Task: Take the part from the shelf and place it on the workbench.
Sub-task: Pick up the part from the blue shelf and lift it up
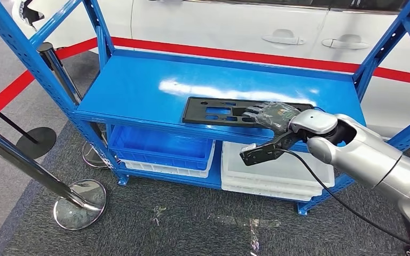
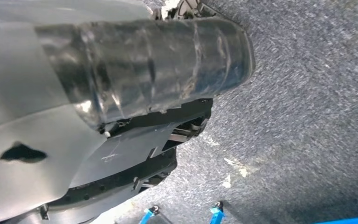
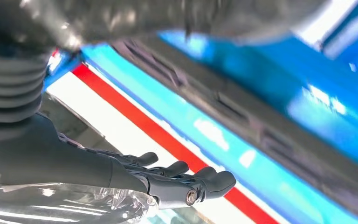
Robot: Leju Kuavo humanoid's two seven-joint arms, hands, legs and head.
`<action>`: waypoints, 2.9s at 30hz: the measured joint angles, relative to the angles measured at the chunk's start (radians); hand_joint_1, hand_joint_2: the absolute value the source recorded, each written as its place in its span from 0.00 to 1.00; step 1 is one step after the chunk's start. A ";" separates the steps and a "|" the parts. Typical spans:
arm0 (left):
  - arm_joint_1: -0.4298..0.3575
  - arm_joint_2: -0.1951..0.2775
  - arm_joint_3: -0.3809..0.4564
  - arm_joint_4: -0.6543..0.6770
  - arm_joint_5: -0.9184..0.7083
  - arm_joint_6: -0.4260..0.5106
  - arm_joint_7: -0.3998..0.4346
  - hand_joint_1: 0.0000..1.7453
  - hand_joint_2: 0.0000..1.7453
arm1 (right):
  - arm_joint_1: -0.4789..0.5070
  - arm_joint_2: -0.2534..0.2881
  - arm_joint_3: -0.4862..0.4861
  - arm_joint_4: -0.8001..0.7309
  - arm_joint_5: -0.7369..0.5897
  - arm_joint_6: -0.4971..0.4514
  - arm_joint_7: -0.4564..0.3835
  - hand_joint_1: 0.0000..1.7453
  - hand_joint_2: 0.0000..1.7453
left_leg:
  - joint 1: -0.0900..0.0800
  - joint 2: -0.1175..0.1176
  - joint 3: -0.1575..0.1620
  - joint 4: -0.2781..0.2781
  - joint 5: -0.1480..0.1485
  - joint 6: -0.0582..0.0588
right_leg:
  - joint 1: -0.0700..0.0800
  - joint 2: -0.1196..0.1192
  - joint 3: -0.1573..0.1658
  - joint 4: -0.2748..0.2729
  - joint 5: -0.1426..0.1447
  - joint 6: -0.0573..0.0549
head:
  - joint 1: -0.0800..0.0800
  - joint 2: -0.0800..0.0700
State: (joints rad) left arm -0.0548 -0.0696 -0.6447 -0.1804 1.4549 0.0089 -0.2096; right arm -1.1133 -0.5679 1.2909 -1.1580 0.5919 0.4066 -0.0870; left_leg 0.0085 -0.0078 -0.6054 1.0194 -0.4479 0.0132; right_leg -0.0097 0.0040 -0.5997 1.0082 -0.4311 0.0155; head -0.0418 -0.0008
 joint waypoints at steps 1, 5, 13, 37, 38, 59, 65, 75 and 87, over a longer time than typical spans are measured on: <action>0.000 0.001 0.000 0.000 -0.003 -0.004 0.004 0.00 0.00 | -0.003 0.010 -0.008 0.012 0.005 -0.014 -0.004 0.00 1.00 | 0.000 0.000 0.000 0.000 0.000 0.000 | 0.000 0.000 0.000 0.000 0.000 0.000 | 0.000 0.000; 0.000 0.005 0.000 0.000 -0.015 -0.021 0.011 0.00 0.00 | -0.027 0.040 -0.033 0.054 0.020 -0.040 -0.021 0.00 1.00 | 0.000 -0.001 0.000 0.000 0.000 0.000 | 0.000 -0.001 0.000 0.000 0.000 0.000 | 0.000 0.000; -0.003 0.020 -0.017 0.000 -0.071 -0.055 0.047 0.00 0.00 | -0.054 0.084 -0.054 0.131 0.055 -0.073 -0.031 0.00 0.00 | 0.000 -0.001 0.000 0.000 0.000 0.000 | 0.000 -0.001 0.000 0.000 0.000 0.000 | 0.000 0.000; -0.082 0.217 -0.275 -0.022 -0.348 -0.225 0.351 0.00 0.00 | -0.067 0.296 -0.074 0.637 0.238 -0.160 -0.054 0.00 0.00 | 0.001 -0.001 0.000 -0.001 0.001 0.000 | 0.000 -0.001 0.000 0.000 0.000 0.000 | 0.000 0.000; -0.081 0.226 -0.281 -0.033 -0.350 -0.217 0.367 0.00 0.00 | -0.067 0.300 -0.074 0.645 0.241 -0.160 -0.054 0.00 0.00 | 0.001 -0.001 0.000 -0.001 0.001 0.000 | 0.000 -0.001 0.000 0.000 0.000 0.000 | 0.000 0.000; -0.032 0.463 -0.394 -0.456 -0.299 -0.090 0.455 0.00 0.00 | -0.056 0.418 -0.074 0.771 0.340 -0.127 -0.088 0.00 0.00 | 0.001 -0.001 0.001 -0.001 0.002 -0.001 | 0.000 0.000 0.000 0.000 0.000 0.000 | 0.000 0.000; -0.033 0.472 -0.414 -0.472 -0.299 -0.099 0.447 0.00 0.00 | -0.055 0.442 -0.074 0.787 0.345 -0.126 -0.093 0.00 0.00 | 0.001 -0.001 0.001 -0.001 0.002 -0.001 | 0.000 0.000 0.000 0.000 0.000 0.000 | 0.000 0.000; -0.035 0.474 -0.436 -0.475 -0.298 -0.122 0.428 0.00 0.00 | -0.050 0.472 -0.074 0.811 0.345 -0.128 -0.112 0.00 0.00 | 0.001 0.000 0.001 -0.001 0.002 -0.001 | 0.000 0.000 0.000 0.000 0.000 0.000 | 0.000 0.000; -0.035 0.474 -0.446 -0.475 -0.297 -0.134 0.423 0.00 0.00 | -0.049 0.490 -0.074 0.827 0.345 -0.127 -0.118 0.00 0.00 | 0.001 0.000 0.001 -0.001 0.002 -0.001 | 0.000 0.000 0.000 0.000 0.000 0.000 | 0.000 0.000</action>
State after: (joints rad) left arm -0.0901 0.4047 -1.0905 -0.6558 1.1578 -0.1247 0.2131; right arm -1.1622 -0.0776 1.2173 -0.3315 0.9365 0.2800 -0.2052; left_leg 0.0091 -0.0081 -0.6041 1.0180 -0.4464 0.0123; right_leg -0.0094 0.0038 -0.5995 1.0086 -0.4312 0.0152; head -0.0416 -0.0008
